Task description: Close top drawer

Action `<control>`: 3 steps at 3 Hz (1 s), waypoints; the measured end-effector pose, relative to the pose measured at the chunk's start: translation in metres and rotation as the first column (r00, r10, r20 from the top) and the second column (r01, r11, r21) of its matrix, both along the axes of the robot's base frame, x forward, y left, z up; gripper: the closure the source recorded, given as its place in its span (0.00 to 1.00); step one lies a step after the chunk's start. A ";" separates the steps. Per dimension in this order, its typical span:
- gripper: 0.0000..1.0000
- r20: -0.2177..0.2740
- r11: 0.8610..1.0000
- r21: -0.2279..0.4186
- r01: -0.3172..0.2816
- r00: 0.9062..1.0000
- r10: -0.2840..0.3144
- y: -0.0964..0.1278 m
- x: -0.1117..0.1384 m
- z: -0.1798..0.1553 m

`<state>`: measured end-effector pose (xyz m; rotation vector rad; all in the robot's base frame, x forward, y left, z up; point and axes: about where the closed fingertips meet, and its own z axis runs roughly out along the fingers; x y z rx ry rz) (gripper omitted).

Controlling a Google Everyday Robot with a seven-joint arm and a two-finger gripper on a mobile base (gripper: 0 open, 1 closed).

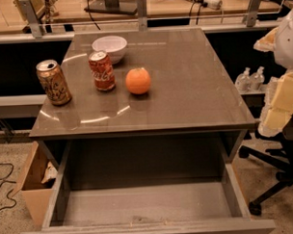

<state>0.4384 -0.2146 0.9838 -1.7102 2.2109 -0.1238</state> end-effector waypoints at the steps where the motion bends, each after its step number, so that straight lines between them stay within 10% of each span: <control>1: 0.00 0.000 1.000 0.000 0.000 1.000 0.000 0.000 0.000 0.000; 3: 0.00 0.023 0.999 -0.014 -0.032 0.999 0.033 0.018 -0.037 -0.051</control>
Offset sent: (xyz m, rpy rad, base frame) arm -0.0313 0.0144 -0.0624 0.0057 -0.0125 -0.0003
